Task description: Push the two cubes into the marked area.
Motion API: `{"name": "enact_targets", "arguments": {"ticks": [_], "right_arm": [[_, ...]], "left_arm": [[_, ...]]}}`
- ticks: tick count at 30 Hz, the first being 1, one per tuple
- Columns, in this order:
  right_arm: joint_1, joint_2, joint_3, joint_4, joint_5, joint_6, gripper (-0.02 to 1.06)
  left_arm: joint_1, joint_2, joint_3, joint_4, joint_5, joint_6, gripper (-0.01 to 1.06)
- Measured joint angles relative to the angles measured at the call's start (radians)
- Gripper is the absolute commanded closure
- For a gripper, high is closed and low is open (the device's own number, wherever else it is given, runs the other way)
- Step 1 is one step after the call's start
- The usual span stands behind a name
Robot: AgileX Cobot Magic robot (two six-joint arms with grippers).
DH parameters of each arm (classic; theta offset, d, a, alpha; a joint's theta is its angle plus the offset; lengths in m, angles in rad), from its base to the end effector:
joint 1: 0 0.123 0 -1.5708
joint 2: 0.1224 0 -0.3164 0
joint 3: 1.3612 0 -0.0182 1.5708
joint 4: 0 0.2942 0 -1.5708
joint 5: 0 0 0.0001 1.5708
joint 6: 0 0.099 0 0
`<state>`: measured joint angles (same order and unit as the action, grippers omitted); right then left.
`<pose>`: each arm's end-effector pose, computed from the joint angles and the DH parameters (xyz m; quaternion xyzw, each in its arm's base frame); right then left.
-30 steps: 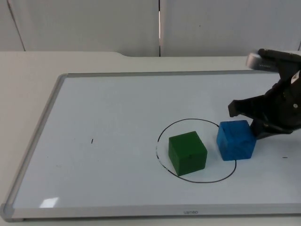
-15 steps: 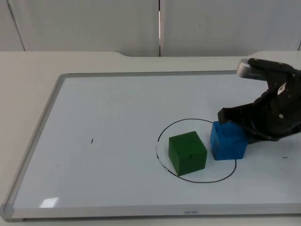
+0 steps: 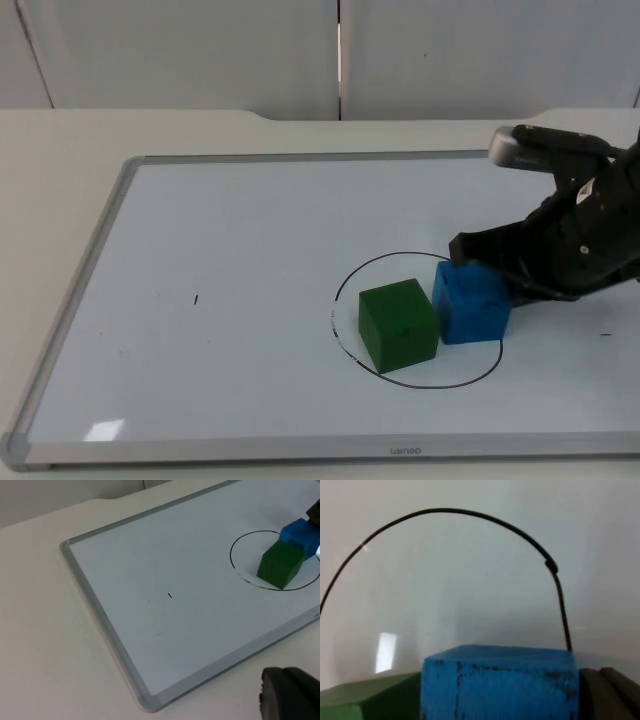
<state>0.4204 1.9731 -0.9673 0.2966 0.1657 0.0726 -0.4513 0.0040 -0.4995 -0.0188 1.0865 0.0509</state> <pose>0.3617 0.1669 0.0869 -0.0326 0.9689 0.1151 0.2167 0.0068 -0.0051 0.2921 0.2144 0.8339 -0.1103 0.4965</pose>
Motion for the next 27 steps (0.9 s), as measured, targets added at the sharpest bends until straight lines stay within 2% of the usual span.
{"name": "enact_targets", "arguments": {"ticks": [24,27], "right_arm": [[0.004,0.000,0.000,0.002,0.015,-0.004,1.04],[0.004,-0.004,0.000,0.002,0.015,-0.040,1.04]], "left_arm": [[0.000,0.000,0.000,0.004,0.000,0.000,1.05],[0.000,0.000,0.000,0.004,0.000,0.000,1.05]]}}
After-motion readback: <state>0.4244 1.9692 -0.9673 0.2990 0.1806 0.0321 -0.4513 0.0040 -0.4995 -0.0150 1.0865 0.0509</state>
